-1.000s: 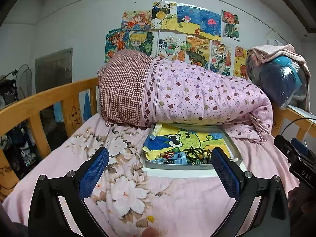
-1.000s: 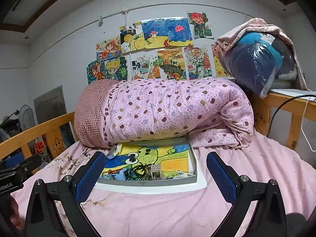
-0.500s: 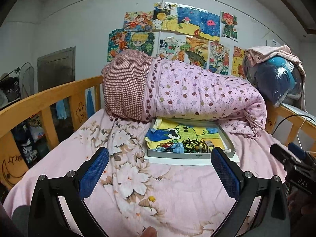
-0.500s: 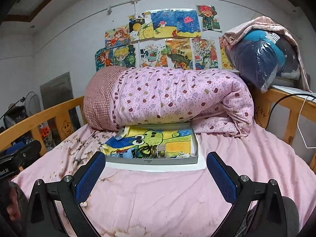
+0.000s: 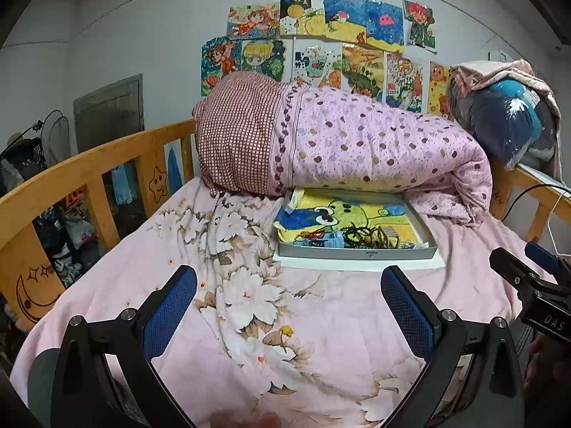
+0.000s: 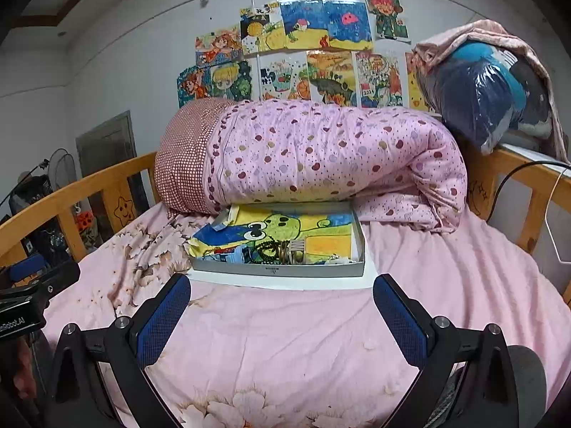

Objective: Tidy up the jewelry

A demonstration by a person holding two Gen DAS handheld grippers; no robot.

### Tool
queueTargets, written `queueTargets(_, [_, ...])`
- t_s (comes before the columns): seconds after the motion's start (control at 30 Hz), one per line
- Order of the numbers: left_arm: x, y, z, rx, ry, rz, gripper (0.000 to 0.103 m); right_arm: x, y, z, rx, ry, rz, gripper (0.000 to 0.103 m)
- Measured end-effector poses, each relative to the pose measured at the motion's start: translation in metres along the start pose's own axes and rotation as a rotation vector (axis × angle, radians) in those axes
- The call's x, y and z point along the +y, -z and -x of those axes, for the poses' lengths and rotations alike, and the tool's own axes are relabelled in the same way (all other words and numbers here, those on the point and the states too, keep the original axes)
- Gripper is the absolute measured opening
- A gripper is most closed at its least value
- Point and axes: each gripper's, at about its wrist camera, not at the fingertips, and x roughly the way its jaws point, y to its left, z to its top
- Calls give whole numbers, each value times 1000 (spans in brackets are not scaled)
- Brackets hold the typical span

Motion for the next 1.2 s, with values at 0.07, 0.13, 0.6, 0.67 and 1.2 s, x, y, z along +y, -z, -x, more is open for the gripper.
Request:
queueTargets(0.07, [1,1,-1,3,-1,0,101,-1,0,-1,3,1,-3,103])
queueTargets(0.13, [0,2,-1,5,-1,-4,101,-1,0,-1,5,1,-5,103])
queueTargets(0.6, [0,3,-2,5,-3,-17,101,0,1,-2,8,5,-4,103])
queueTargets(0.67, [0,3,-2,6,-2,-17,101,0,1,-2,9,5,-5,103])
queueTargets(1.2, [-1,2,-1,5,-3,-15,101,1,1,-2,10,6,-4,103])
